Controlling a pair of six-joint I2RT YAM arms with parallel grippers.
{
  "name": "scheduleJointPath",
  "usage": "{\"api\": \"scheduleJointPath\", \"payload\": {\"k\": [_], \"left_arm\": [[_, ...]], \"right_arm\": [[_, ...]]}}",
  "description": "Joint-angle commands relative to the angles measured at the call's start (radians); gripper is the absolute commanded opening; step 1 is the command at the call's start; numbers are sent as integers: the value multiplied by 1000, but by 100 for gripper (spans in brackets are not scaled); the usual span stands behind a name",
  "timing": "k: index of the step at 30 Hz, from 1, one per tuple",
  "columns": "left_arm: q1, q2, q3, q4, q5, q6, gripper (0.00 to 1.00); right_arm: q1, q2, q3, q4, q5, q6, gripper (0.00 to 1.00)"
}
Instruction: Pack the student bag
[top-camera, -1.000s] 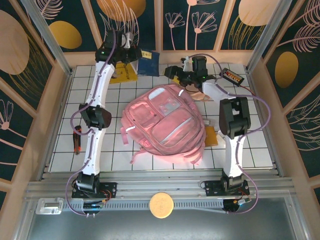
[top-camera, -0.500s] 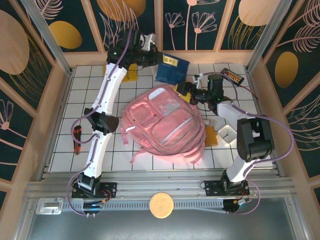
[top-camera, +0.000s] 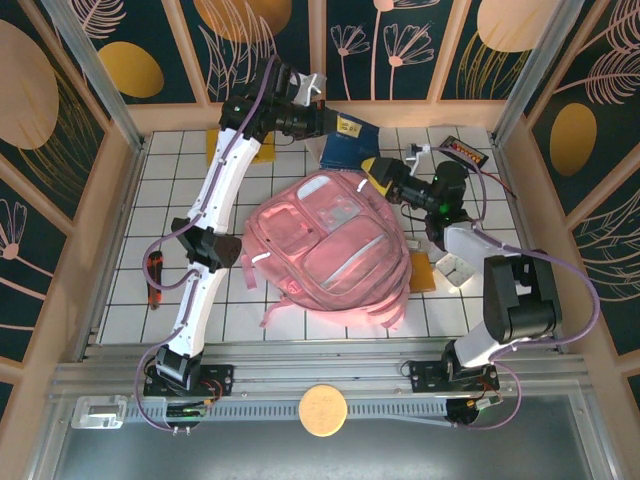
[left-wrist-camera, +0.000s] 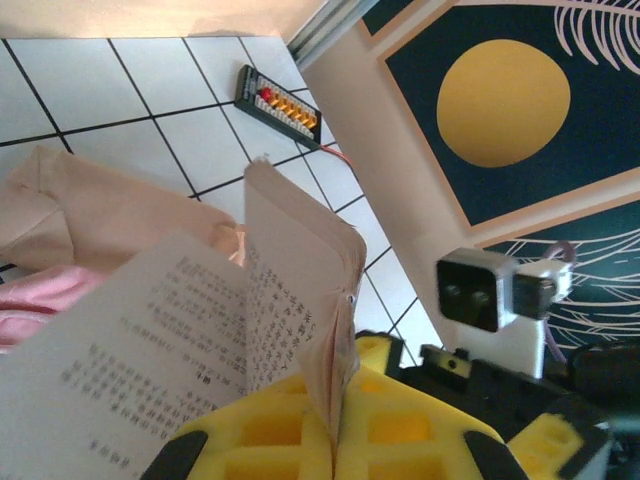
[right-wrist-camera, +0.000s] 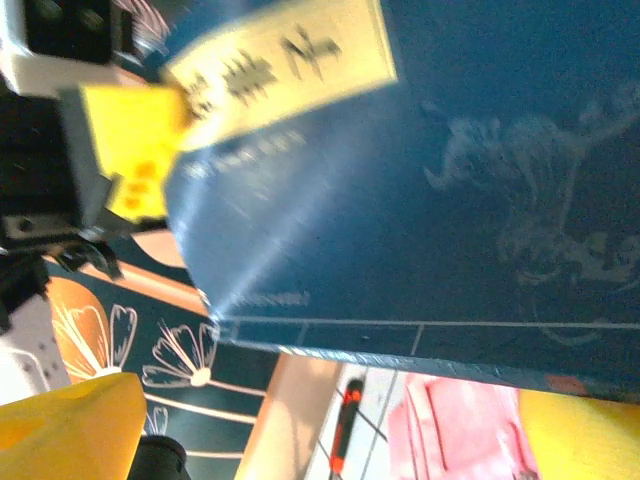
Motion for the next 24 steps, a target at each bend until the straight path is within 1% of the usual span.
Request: {"api": "scheduleJointPath", "payload": {"k": [1, 3, 5, 10, 12, 14, 17, 21, 24], "left_arm": [[-10, -50, 22, -53, 53, -46, 0], [-10, -50, 22, -54, 53, -47, 0], [-10, -51, 21, -57, 54, -44, 0], [-10, -65, 22, -59, 63, -44, 0], [-11, -70, 21, -61, 71, -45, 0], [-15, -73, 21, -64, 76, -43, 0], [-31, -74, 22, -76, 76, -37, 0], [-48, -75, 21, -90, 74, -31, 0], [-55, -76, 21, -83, 76, -39, 0]], "right_arm": [[-5, -38, 1, 245, 92, 90, 93], [-3, -33, 6, 272, 105, 121, 86], [0, -30, 13, 263, 109, 127, 85], [11, -13, 64, 19, 117, 96, 86], [19, -11, 77, -87, 143, 73, 87], [23, -5, 86, -126, 160, 64, 85], [26, 6, 102, -134, 190, 60, 80], [30, 36, 132, -121, 213, 81, 65], [31, 56, 134, -112, 242, 122, 59]]}}
